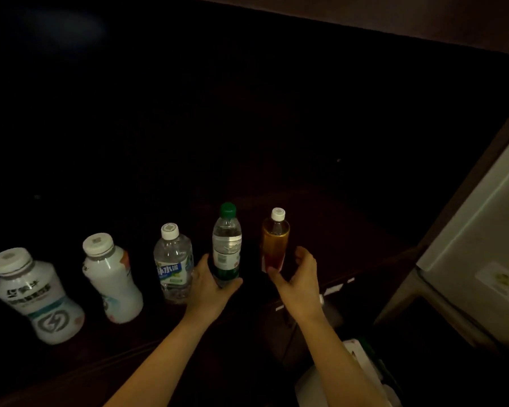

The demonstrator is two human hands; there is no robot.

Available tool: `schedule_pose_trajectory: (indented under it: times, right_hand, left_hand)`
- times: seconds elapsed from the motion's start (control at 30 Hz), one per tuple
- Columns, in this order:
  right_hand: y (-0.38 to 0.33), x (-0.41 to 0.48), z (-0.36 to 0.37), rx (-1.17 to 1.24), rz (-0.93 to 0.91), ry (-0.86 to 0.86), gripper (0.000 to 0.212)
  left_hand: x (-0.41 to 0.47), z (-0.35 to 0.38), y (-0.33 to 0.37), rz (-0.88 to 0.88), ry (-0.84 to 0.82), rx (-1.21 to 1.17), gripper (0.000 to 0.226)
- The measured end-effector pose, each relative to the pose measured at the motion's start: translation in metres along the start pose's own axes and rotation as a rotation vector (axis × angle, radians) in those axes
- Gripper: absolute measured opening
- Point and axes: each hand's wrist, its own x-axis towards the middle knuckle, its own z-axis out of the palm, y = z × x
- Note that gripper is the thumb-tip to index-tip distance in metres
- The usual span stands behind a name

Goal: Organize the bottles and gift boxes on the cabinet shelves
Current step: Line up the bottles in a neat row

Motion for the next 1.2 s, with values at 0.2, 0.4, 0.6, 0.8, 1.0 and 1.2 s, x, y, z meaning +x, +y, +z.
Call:
schedule_pose_trajectory:
  times: [0.2, 0.4, 0.6, 0.8, 1.0, 1.2]
  right_hand:
    - [0.015, 0.034, 0.021, 0.025, -0.013, -0.065, 0.108]
    - [0.023, 0.057, 0.035, 0.003, -0.05, -0.072, 0.104]
    - [0.026, 0.075, 0.04, -0.109, -0.054, 0.004, 0.098]
    - [0.04, 0.085, 0.034, 0.047, -0.071, -0.129, 0.081]
    - [0.053, 0.105, 0.012, 0.093, -0.119, -0.386, 0.081]
    - [0.061, 0.117, 0.005, 0.145, -0.1, -0.496, 0.083]
  left_hand:
    - [0.01, 0.021, -0.003, -0.031, 0.087, -0.114, 0.082]
    - [0.02, 0.031, -0.004, -0.059, 0.184, -0.117, 0.067]
    - [0.028, 0.025, -0.005, -0.106, 0.148, -0.114, 0.075]
    - [0.036, 0.016, -0.015, -0.127, 0.042, -0.146, 0.079]
    - [0.04, 0.013, -0.018, -0.102, -0.01, -0.181, 0.079]
    - [0.04, 0.017, -0.019, -0.106, -0.024, -0.211, 0.075]
